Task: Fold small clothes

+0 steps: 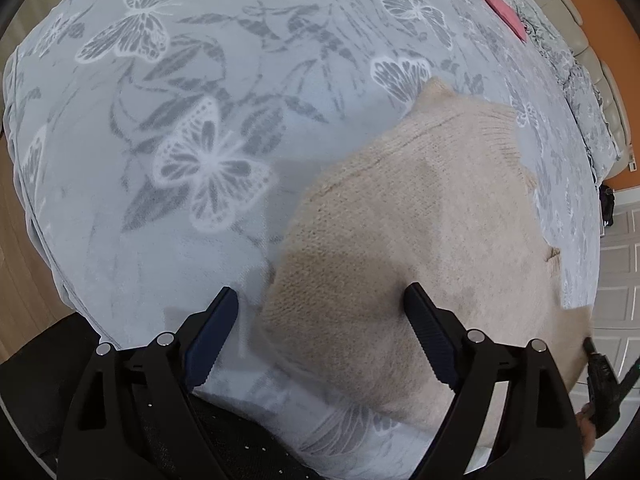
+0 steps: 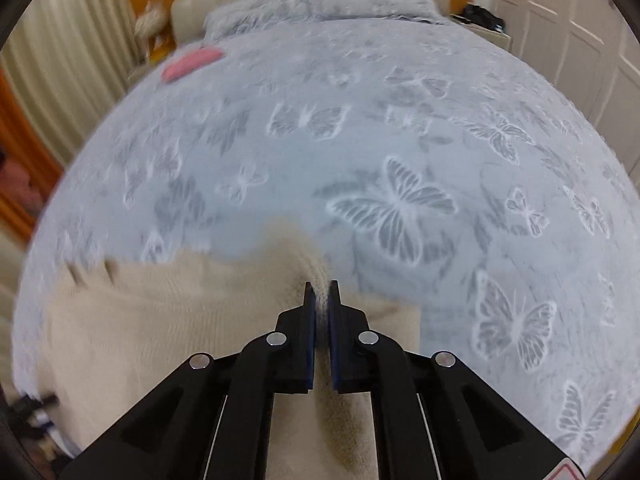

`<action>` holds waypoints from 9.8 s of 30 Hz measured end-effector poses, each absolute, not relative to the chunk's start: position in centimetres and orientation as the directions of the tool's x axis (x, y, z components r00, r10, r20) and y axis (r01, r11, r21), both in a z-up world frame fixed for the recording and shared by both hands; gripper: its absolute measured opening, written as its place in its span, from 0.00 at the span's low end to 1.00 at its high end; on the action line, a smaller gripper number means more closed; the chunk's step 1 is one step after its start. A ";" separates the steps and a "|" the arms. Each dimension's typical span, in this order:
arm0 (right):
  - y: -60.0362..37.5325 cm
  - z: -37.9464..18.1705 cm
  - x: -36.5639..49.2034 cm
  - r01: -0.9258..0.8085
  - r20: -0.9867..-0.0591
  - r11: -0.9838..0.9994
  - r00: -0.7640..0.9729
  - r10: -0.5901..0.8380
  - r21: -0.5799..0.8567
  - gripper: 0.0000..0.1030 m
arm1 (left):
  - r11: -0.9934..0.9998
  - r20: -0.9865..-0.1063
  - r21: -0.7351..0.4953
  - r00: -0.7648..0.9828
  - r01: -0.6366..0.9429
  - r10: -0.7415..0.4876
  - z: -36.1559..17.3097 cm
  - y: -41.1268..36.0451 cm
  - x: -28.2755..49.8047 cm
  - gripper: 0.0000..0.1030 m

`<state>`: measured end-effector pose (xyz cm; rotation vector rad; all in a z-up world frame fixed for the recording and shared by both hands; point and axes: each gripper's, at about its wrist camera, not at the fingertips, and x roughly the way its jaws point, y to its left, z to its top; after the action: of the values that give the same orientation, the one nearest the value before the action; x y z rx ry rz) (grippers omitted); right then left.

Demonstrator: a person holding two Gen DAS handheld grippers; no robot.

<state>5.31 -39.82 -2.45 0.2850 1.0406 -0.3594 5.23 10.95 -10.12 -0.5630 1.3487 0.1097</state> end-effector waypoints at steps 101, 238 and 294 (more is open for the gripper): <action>-42.7 -6.4 -6.5 0.309 -0.851 0.829 0.412 0.325 0.467 0.13 | 0.900 -0.861 -0.209 0.365 0.381 -0.354 -1.9 -18.5 -4.7 0.78; -25.2 -3.0 -2.6 0.274 -0.782 0.863 0.591 0.198 0.425 0.42 | 0.936 -0.836 -0.319 0.422 0.149 -0.352 -1.2 2.7 7.4 0.68; -21.4 -1.4 -6.2 0.363 -0.734 0.932 0.632 -0.250 -0.004 0.60 | 0.972 -0.731 0.044 0.671 0.230 -0.126 -1.3 -1.0 0.4 0.88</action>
<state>-6.22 -21.44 -1.38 0.1493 0.8149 -0.3523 0.40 -1.00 -1.28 0.1367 0.8117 -0.2013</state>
